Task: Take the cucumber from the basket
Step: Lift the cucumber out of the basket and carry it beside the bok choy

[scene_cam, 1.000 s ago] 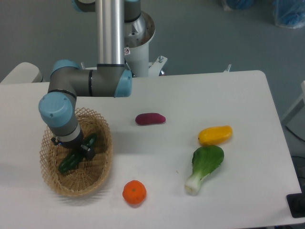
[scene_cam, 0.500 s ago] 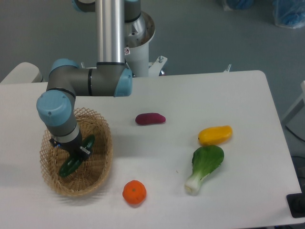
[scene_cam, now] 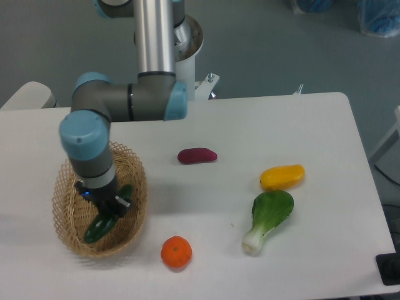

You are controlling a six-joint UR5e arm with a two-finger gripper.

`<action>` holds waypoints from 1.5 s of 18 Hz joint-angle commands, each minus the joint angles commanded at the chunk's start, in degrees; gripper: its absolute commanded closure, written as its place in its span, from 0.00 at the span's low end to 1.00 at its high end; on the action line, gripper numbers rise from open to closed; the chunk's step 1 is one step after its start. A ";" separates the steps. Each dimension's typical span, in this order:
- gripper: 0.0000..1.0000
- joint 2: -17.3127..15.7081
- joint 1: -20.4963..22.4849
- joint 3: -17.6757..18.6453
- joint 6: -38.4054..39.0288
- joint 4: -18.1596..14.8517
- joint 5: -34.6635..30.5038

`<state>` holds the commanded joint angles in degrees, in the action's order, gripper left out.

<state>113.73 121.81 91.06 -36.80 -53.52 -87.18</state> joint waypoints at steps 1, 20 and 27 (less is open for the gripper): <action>0.75 0.00 1.05 -0.53 -1.41 -0.35 0.00; 0.75 8.78 18.11 -21.71 -32.89 -21.09 -0.44; 0.75 10.81 20.40 -24.79 -36.94 -23.38 -0.71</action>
<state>124.54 142.21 66.27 -73.74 -76.90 -87.89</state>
